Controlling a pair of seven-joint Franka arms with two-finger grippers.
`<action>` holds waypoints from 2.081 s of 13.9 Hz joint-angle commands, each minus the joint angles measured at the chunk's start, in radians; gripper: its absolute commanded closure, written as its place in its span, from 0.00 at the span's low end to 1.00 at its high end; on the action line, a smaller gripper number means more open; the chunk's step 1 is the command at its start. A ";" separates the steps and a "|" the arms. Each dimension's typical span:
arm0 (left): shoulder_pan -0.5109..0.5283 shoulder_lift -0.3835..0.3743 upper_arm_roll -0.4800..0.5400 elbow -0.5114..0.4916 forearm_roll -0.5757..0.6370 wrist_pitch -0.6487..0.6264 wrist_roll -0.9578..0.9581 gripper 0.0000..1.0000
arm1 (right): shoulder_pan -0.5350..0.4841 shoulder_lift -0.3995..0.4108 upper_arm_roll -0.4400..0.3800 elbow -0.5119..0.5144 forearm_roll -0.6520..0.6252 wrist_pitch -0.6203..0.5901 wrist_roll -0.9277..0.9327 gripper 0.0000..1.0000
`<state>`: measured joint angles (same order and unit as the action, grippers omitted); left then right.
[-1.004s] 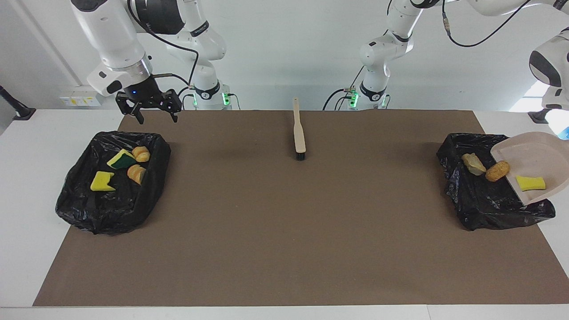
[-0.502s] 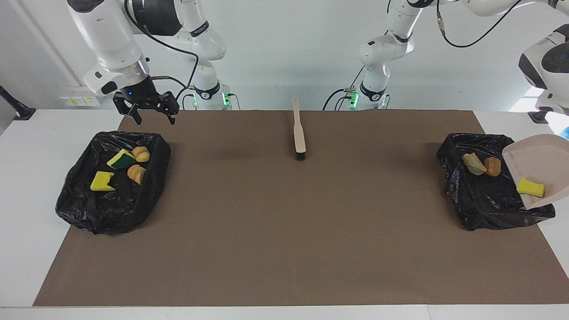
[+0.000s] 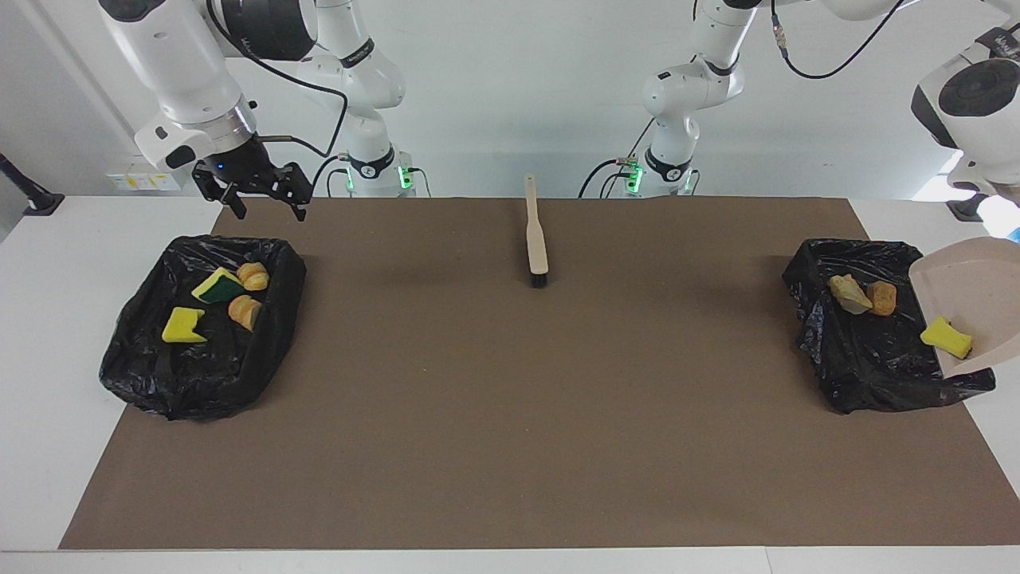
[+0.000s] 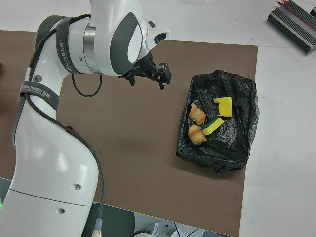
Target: Sweep and dump trash in bin
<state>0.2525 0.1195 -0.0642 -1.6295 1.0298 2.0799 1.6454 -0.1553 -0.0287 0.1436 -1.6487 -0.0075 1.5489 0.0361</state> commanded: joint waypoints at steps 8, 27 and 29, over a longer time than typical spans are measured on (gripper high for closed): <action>-0.053 -0.075 0.014 -0.158 0.154 0.020 -0.197 1.00 | 0.000 0.075 0.022 0.115 -0.022 -0.067 0.034 0.00; -0.028 -0.124 0.024 0.039 -0.790 -0.435 -0.589 1.00 | 0.083 0.065 -0.074 0.113 -0.023 -0.061 0.027 0.00; -0.057 -0.148 0.014 -0.003 -0.823 -0.437 -0.798 1.00 | 0.131 0.059 -0.136 0.113 -0.017 -0.061 0.025 0.00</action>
<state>0.2221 0.0118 -0.0453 -1.5889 0.2452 1.6554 1.0272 -0.0683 0.0340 0.0595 -1.5437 -0.0253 1.4839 0.0517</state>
